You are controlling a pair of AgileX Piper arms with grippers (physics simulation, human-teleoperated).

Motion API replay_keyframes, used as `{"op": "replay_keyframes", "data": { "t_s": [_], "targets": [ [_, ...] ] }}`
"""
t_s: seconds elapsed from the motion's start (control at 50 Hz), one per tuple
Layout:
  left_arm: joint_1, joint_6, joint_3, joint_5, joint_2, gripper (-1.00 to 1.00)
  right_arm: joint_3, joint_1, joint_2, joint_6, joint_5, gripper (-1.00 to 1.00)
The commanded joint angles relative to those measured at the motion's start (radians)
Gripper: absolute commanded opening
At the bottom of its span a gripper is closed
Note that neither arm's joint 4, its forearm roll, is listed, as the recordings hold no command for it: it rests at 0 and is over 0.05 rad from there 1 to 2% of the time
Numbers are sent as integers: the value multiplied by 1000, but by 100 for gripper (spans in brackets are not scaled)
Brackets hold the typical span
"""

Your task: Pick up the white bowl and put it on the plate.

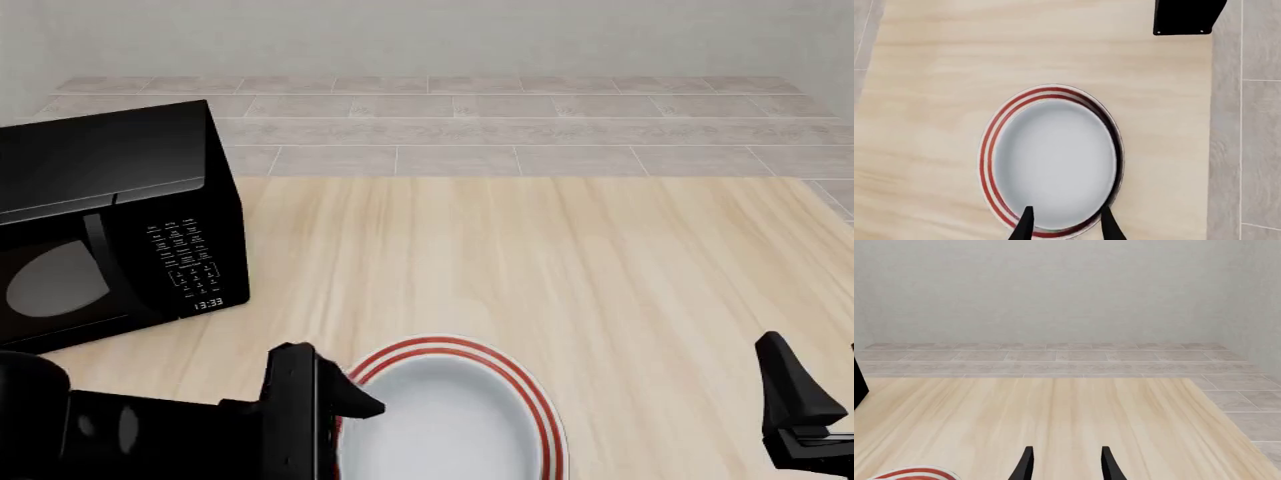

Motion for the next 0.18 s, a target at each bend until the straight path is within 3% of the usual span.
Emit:
{"op": "replay_keyframes", "data": {
  "t_s": [0.02,0.18],
  "targets": [
    [26,19,6,33,-60,100,0,0,-3,0,3,100],
    [26,19,6,33,-60,100,0,0,-3,0,3,100]
  ]
}}
